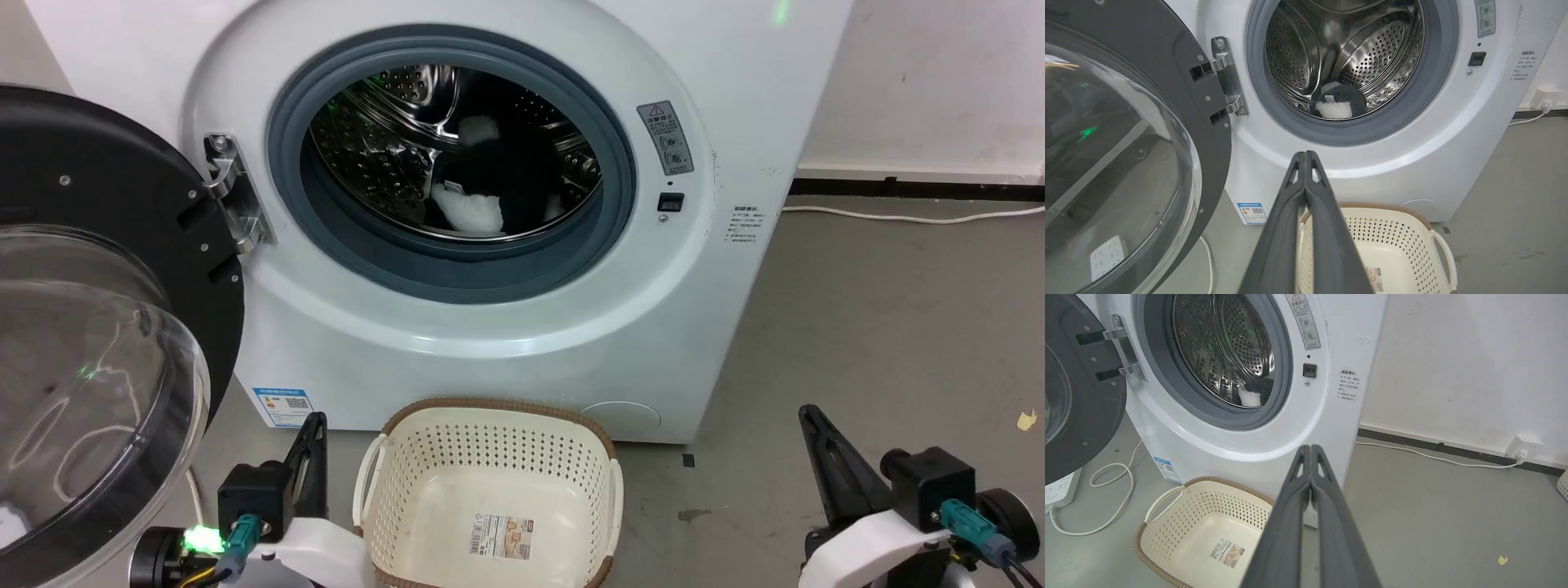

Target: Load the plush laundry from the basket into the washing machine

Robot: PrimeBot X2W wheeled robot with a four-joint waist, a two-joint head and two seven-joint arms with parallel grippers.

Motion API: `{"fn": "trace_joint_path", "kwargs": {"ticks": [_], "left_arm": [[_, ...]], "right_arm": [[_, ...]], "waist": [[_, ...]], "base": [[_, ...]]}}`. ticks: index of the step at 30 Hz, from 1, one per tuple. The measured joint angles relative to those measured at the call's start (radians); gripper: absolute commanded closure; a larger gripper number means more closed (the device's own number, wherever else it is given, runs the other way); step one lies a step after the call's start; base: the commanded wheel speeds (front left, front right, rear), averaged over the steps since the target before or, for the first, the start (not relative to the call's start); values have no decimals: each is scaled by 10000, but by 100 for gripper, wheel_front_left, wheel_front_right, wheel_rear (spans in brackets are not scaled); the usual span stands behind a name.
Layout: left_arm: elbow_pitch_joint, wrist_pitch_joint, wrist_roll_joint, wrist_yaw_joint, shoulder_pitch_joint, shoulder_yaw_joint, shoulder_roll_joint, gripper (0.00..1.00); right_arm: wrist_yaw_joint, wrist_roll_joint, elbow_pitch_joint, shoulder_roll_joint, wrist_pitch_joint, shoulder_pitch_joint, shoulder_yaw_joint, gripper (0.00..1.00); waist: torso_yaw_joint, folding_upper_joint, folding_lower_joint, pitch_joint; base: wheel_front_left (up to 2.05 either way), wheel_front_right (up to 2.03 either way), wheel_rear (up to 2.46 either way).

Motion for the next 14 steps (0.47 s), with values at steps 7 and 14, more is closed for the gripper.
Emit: {"fn": "trace_joint_path", "kwargs": {"ticks": [7,14], "left_arm": [[-27,161,54,33,-2,56,-12,100],[-35,159,121,33,-3,73,-15,100]], "right_arm": [[0,-67,23,0,128,-19,35,100],[0,-69,29,0,134,-20,40,100]], "waist": [[-11,0,0,-2],[-11,0,0,-2]], "base": [[0,0,0],[0,0,0]]}}
